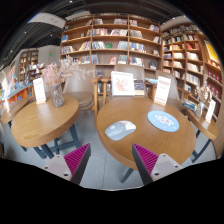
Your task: Arrange mouse
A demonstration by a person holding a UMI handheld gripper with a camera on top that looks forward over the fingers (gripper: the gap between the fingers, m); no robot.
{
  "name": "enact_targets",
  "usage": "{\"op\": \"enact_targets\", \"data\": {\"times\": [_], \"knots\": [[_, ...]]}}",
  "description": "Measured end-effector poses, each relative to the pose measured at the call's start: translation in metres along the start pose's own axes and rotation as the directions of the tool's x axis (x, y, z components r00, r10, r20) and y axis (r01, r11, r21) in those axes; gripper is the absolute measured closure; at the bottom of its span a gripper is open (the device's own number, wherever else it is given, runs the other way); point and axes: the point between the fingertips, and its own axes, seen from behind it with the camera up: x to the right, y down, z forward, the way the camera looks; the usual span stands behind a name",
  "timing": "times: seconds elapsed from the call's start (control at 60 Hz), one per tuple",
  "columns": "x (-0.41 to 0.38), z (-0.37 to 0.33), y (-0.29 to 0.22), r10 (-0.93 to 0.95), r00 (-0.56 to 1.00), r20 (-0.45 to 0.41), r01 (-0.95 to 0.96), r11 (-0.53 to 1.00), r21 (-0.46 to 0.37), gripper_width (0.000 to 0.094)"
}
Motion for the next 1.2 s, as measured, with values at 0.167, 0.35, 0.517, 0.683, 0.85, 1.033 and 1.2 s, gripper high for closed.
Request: {"op": "enact_targets", "data": {"times": [0.167,0.35,0.517,0.683,0.85,1.033,1.2], "knots": [[0.004,0.024,0.005,0.007,1.0,-0.024,-0.007,1.0,-0.013,0.0082],[0.014,0.06,0.0,0.015,0.998,-0.056,-0.016,1.0,-0.017,0.0082],[0.02,0.086,-0.004,0.025,0.997,-0.077,-0.028,0.999,-0.035,0.0085],[0.022,0.112,-0.007,0.044,0.996,-0.082,-0.049,0.997,-0.065,0.0086],[0.027,0.137,-0.014,0.052,0.995,-0.09,-0.059,0.995,-0.082,0.0077],[0.028,0.163,-0.029,0.056,0.994,-0.091,-0.065,0.994,-0.091,0.0077],[0.027,0.188,-0.039,0.064,0.994,-0.084,-0.073,0.991,-0.108,0.0076]]}}
